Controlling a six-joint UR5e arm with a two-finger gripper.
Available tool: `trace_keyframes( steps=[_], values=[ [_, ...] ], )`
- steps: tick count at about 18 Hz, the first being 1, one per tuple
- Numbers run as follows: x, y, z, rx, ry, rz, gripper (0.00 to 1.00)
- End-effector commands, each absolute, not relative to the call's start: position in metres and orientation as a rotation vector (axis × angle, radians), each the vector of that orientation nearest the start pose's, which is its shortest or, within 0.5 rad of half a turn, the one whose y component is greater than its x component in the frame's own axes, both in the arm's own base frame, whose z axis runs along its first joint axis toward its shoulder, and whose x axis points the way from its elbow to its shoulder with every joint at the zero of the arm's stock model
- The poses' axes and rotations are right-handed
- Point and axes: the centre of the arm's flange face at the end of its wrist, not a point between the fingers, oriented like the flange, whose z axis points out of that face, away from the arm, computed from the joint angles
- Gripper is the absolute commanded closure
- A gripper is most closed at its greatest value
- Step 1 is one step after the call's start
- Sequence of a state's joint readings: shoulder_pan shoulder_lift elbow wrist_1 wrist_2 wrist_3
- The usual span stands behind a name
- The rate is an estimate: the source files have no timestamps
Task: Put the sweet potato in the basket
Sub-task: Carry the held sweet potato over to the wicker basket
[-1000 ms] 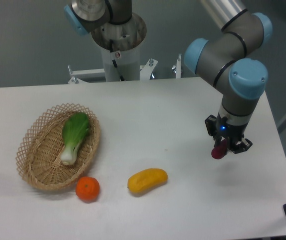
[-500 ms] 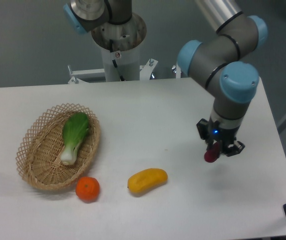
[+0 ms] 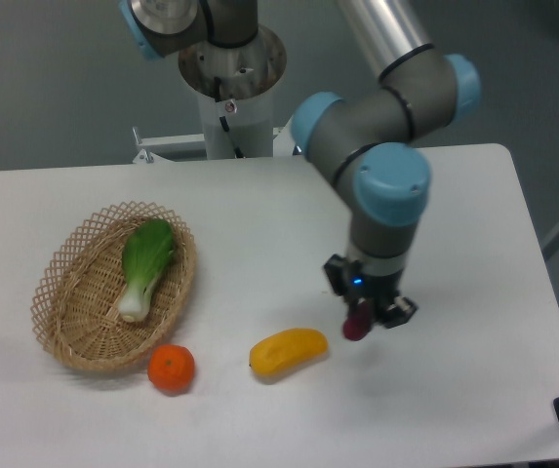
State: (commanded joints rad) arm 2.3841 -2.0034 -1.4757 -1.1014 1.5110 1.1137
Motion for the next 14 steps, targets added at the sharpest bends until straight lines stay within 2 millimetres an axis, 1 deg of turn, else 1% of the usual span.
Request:
trace_keyframes(
  steps=[3,5,6,9,14],
  values=[
    [-0.339,0.580,0.329,-2.968,0.546,0.093,0.90],
    [-0.309,0.593,0.332,-2.953,0.614,0.090,0.90],
    [-0.293,0.597,0.332,-2.947,0.648,0.090,0.90],
    [-0.246,0.611,0.326,-2.936,0.747,0.077,0.90],
    [-0.185,0.623,0.309,-2.923,0.884,0.036,0.90]
  ],
)
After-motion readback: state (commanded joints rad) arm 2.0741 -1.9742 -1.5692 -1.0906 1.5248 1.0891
